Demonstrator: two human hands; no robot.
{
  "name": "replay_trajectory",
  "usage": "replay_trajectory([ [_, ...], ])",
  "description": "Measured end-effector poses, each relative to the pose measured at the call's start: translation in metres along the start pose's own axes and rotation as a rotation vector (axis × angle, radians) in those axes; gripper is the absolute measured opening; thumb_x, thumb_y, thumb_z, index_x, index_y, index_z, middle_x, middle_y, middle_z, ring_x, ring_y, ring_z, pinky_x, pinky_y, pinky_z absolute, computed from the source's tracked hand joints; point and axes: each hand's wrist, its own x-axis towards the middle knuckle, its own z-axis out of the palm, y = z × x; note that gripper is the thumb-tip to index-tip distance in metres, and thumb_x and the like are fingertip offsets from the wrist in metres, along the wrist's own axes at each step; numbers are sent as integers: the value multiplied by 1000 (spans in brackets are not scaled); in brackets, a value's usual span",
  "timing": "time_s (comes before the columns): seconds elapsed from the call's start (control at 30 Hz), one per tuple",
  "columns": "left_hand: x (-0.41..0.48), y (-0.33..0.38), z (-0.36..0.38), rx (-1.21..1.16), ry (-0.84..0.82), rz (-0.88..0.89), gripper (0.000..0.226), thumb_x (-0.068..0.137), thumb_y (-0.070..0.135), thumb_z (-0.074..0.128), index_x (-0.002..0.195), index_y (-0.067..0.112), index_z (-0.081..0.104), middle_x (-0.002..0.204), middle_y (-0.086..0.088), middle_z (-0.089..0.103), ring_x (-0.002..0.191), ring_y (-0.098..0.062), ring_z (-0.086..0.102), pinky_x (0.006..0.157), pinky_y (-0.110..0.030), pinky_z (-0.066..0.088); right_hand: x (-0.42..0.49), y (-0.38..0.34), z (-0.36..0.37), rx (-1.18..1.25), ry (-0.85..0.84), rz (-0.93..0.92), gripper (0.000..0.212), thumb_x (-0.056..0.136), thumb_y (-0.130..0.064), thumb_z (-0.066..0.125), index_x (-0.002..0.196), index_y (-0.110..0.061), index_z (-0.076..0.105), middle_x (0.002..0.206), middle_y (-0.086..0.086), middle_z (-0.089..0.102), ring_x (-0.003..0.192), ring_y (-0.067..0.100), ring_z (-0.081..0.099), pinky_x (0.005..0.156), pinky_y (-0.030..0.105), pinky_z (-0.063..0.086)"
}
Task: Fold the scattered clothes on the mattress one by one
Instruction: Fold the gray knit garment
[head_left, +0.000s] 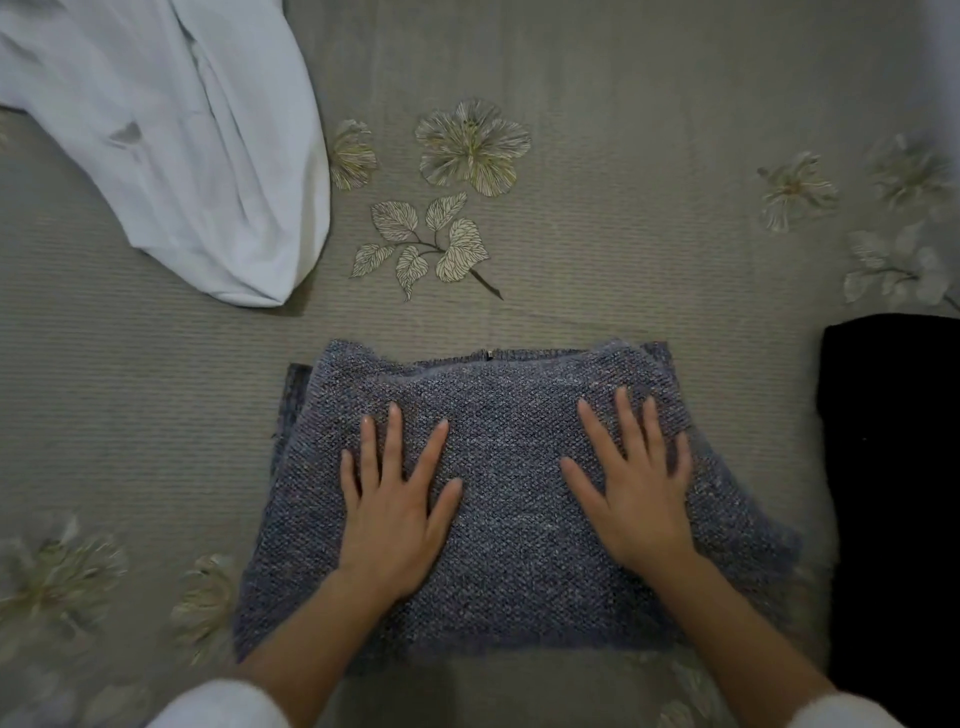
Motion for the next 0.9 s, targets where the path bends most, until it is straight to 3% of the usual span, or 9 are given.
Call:
replay_trajectory([
  [0.27, 24, 1, 17, 81, -35, -52, 63, 86, 68, -3, 141, 47, -27, 149, -1, -40, 135, -25, -40, 110, -47, -23, 29, 1, 17, -53, -79, 13, 72, 77, -72, -7, 144, -48, -20, 156, -7, -28, 142, 18, -31, 114, 50, -17],
  [0.4, 26, 1, 9, 36, -113, -46, 66, 79, 72, -9, 138, 50, -30, 147, 1, -43, 132, -24, -44, 111, -48, -21, 31, 3, 10, 11, -140, -2, 64, 89, -70, 8, 147, -49, -12, 156, -11, -25, 143, 16, -28, 114, 49, -16],
  [0.47, 23, -3, 0, 22, -108, -37, 68, 78, 73, -7, 139, 52, -26, 148, 2, -42, 133, -21, -44, 112, -45, -20, 28, 5, -2, 116, -120, -14, 55, 98, -59, 20, 149, -47, 4, 159, -12, -11, 146, 12, -17, 115, 46, -9],
  [0.57, 8, -20, -13, -2, 76, -114, 72, 85, 69, 14, 147, 43, -13, 155, -1, -30, 140, -19, -34, 113, -41, -16, 17, 21, -19, 191, 97, 51, 47, 101, -35, 36, 148, -30, 29, 158, -6, 19, 145, 15, 12, 114, 43, 8],
  [0.63, -2, -37, -21, -74, 141, -247, 78, 89, 67, 30, 150, 37, -8, 158, -6, -20, 144, -25, -21, 115, -47, -8, 9, 43, -25, 209, 152, 181, 54, 95, -36, 48, 146, -23, 33, 155, 1, 28, 141, 23, 25, 114, 49, 17],
  [0.7, -11, -56, -25, -152, 118, -419, 86, 87, 66, 42, 150, 35, -7, 159, -13, -12, 145, -31, -13, 115, -53, -3, 1, 64, -26, 291, 82, 318, 76, 85, -56, 56, 146, -19, 30, 152, 8, 32, 138, 28, 30, 113, 52, 24],
  [0.77, -19, -70, -27, -230, 63, -575, 96, 80, 69, 47, 151, 31, -6, 158, -16, -12, 145, -33, -11, 115, -55, -1, -4, 74, -28, 469, -18, 423, 93, 78, -57, 67, 148, -11, 27, 151, 11, 34, 137, 29, 34, 112, 45, 29],
  [0.9, -25, -76, -29, -501, 14, -698, 107, 77, 58, 63, 153, 22, -3, 158, -18, 0, 144, -40, 9, 115, -55, 12, -8, 74, -26, 735, -77, 497, 72, 74, -41, 78, 130, -7, 49, 127, 12, 59, 110, 29, 59, 93, 37, 47],
])
